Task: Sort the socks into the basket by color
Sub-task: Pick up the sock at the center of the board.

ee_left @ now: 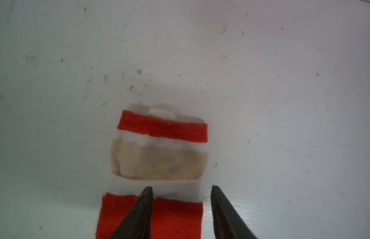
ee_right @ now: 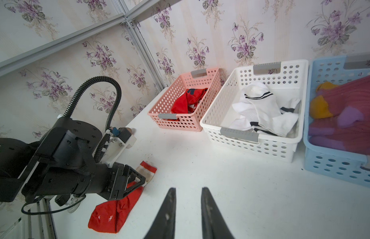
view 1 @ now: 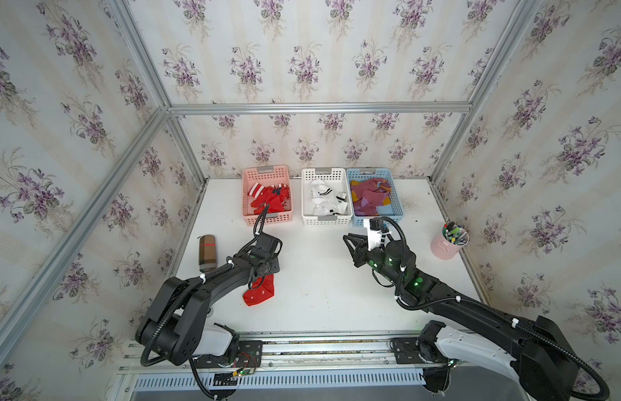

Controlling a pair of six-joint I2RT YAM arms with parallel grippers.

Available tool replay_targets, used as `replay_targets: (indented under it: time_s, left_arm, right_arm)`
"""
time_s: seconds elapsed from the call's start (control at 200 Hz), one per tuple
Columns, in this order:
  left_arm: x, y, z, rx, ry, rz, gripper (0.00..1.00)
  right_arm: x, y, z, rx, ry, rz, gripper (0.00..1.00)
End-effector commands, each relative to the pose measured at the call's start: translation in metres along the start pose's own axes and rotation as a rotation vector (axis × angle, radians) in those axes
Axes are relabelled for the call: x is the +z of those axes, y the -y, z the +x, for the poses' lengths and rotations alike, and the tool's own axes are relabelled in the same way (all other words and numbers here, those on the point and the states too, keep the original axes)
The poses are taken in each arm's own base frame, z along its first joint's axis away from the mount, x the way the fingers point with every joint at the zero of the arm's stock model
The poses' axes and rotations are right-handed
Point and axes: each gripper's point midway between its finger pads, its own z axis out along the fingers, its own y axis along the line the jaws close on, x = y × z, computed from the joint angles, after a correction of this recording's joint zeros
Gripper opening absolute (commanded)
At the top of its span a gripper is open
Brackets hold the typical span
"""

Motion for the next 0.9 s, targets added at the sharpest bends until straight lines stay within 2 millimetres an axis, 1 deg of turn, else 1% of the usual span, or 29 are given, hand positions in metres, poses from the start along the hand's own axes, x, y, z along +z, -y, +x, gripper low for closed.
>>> replay_targets:
  time_s: [0.0,0.085,0.2,0.34,0.41,0.515,0.525,0.54,0.659,0.729,0.894]
  left_arm:
    - [0.007,-0.004,0.005,-0.013,-0.016,-0.038,0.48]
    - [0.01,-0.005,0.007,-0.017,-0.024,-0.045,0.47]
    - [0.012,-0.004,0.01,-0.012,-0.034,-0.045,0.44]
    - [0.01,-0.004,0.009,-0.013,-0.027,-0.042,0.32]
    - [0.007,-0.003,0.007,-0.013,-0.019,-0.035,0.25]
    - [0.003,-0.002,0.005,-0.011,-0.01,-0.032,0.17]
    - [-0.003,-0.001,0.0,-0.015,0.011,-0.02,0.16]
    - [-0.005,0.0,-0.002,-0.017,0.02,-0.015,0.15]
    - [-0.019,0.0,-0.013,-0.007,0.055,-0.013,0.1]
    - [-0.03,0.004,-0.022,-0.005,0.084,0.013,0.08]
    - [-0.058,0.02,-0.046,-0.023,0.162,0.109,0.07]
  right_arm:
    - [-0.001,0.002,-0.003,0.01,0.013,0.012,0.24]
    - [-0.003,0.003,-0.002,0.01,0.015,0.015,0.24]
    - [-0.004,0.004,-0.002,0.01,0.021,0.018,0.25]
    - [-0.004,0.005,-0.001,0.012,0.022,0.019,0.25]
    - [-0.004,0.005,-0.001,0.013,0.024,0.018,0.25]
    - [-0.004,0.006,0.002,0.02,0.023,0.017,0.25]
    - [-0.004,0.006,0.003,0.02,0.022,0.017,0.25]
    - [-0.004,0.006,0.003,0.021,0.021,0.018,0.25]
    - [-0.003,0.005,0.003,0.019,0.025,0.013,0.25]
    - [-0.002,0.005,0.002,0.017,0.025,0.012,0.25]
    - [-0.003,0.006,0.005,0.028,0.023,0.011,0.24]
